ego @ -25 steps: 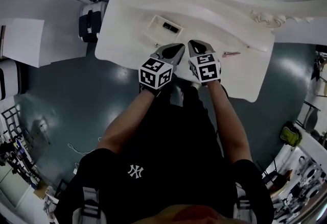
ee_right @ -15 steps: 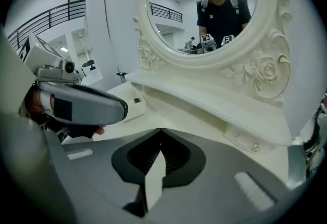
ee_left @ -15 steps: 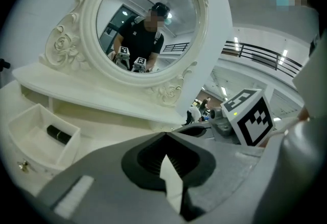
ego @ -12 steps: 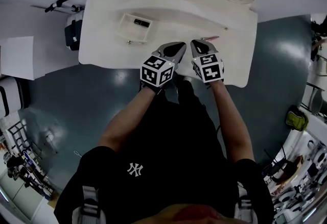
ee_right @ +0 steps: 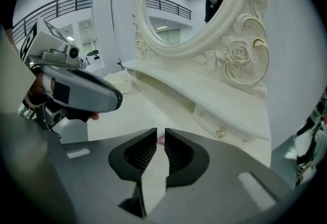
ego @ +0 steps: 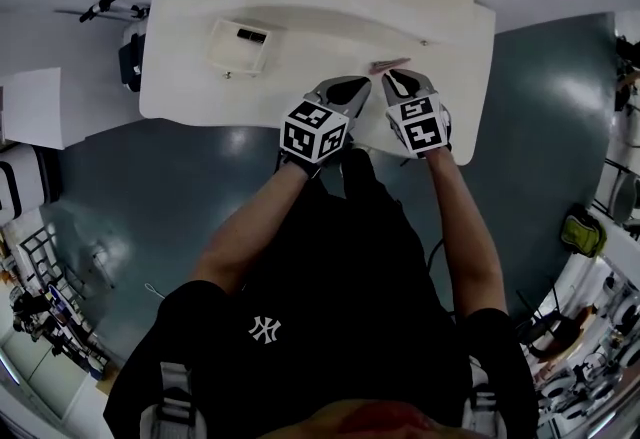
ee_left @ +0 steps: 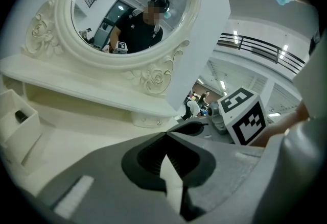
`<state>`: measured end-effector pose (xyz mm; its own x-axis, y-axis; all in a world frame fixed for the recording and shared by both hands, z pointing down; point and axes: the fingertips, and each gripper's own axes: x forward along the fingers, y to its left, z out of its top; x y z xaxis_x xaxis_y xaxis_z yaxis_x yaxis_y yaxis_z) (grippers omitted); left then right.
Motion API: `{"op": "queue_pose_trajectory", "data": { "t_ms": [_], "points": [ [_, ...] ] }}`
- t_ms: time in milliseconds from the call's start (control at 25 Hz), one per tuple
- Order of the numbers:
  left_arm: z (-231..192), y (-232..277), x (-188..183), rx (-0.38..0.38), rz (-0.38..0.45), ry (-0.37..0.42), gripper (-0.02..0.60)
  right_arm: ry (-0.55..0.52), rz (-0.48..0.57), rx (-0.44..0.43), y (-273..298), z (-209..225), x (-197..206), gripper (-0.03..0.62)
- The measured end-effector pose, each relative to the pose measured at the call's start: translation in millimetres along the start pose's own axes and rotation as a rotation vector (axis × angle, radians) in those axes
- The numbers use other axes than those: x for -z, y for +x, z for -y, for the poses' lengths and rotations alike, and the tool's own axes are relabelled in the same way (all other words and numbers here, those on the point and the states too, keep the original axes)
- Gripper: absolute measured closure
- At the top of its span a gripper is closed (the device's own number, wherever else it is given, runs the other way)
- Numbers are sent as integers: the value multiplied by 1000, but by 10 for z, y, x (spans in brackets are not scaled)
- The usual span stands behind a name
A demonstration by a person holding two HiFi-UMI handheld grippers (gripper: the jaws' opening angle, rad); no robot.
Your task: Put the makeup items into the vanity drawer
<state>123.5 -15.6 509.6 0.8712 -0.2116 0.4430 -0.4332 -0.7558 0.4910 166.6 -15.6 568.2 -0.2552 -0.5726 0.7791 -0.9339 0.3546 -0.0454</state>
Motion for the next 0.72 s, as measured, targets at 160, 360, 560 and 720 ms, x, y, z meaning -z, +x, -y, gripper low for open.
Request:
{"op": "queue_pose_trajectory", "data": {
  "t_ms": [160, 360, 560, 720],
  "points": [
    [37, 162, 58, -14, -16, -1, 581, -60, -15, -22, 59, 136, 136, 493],
    [34, 323, 139, -37, -30, -13, 581, -195, -49, -42, 188, 266, 293, 465],
    [2, 431, 177, -58, -34, -29, 581, -318, -79, -41, 333, 407, 364, 456],
    [-43, 471, 183, -75, -32, -44, 581, -350, -95, -46, 428, 522, 395, 442]
  ]
}}
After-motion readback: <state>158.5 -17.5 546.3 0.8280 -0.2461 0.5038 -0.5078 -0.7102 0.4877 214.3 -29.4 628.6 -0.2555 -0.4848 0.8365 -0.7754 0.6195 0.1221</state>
